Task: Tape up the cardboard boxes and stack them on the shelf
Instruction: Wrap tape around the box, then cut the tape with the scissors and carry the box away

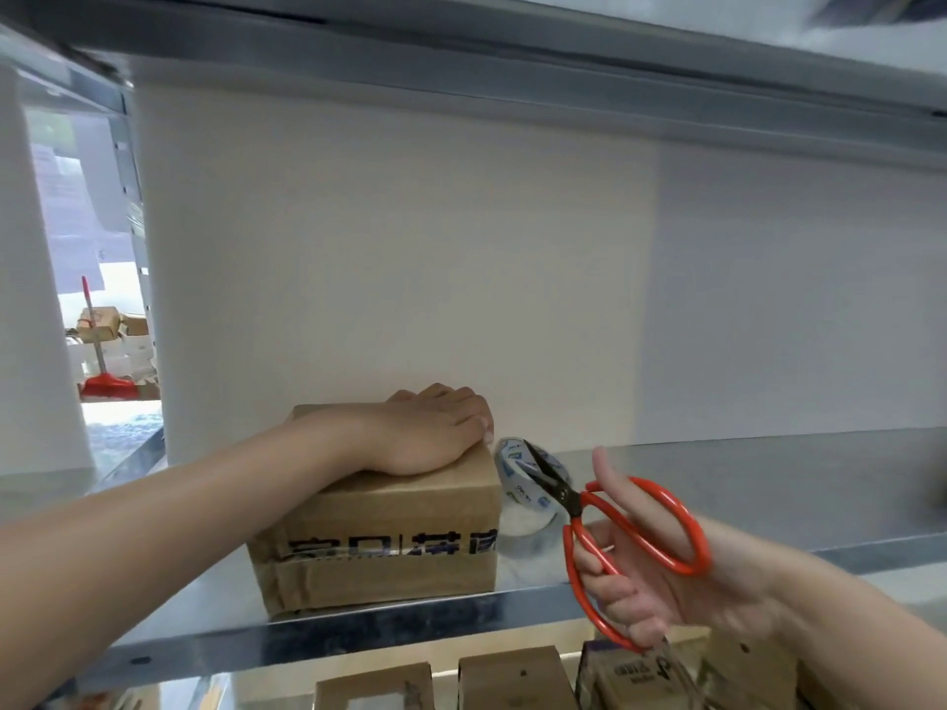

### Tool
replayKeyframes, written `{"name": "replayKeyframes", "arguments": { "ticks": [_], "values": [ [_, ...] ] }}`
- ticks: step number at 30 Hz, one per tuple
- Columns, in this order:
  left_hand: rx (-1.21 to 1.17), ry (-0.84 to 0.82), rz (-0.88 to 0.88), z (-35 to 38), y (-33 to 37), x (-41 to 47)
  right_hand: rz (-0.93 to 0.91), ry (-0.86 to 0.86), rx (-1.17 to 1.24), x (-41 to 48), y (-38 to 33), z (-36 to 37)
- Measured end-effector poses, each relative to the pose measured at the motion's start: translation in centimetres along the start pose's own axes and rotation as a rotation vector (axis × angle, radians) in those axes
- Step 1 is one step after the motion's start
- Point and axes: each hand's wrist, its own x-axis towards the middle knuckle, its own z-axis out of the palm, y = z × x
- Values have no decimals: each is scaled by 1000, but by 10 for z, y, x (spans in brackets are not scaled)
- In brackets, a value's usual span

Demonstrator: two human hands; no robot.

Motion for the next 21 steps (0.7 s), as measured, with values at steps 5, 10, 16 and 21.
{"name": "replayKeyframes", "arguments": {
  "ticks": [5,10,16,21],
  "values": [
    [-2,12,-5,1,-1,-1,-14,-125,50,22,-4,18],
    [9,25,-12,1,-1,0,-70,-40,100,36,-9,31],
    [3,42,-17,1,0,-1,-124,79,102,41,-6,44],
    [10,50,-28,2,1,0,-157,232,-13,43,-6,49]
  ]
}}
